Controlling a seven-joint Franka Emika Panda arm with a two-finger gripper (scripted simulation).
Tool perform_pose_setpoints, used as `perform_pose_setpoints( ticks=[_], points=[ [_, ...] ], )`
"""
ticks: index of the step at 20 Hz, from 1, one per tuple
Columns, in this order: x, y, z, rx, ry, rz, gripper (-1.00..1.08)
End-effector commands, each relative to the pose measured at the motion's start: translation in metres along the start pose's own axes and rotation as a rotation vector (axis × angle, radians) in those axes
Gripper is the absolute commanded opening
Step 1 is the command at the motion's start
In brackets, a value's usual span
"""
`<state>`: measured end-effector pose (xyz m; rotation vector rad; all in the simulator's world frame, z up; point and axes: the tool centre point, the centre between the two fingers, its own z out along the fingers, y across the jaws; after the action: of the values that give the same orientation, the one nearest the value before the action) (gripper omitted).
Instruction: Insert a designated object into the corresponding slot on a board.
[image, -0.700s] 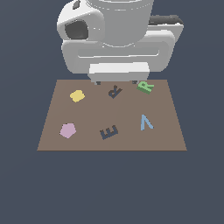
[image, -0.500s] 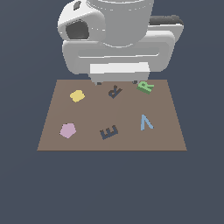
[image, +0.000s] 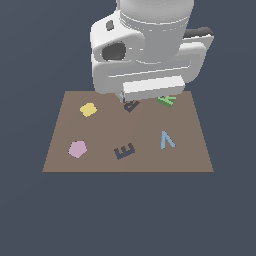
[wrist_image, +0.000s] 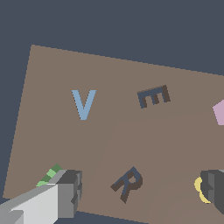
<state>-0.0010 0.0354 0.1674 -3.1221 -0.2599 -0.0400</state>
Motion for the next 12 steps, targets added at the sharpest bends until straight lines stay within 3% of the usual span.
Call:
perform_pose_setpoints(
  ticks=[1,12],
  points=[
    [-0.002,-0.012,0.009,0.001,-0.002,-0.066,1.0],
    [-0.037,-0.081,0.068,0.006,-0.015,-0.502,1.0]
  ],
)
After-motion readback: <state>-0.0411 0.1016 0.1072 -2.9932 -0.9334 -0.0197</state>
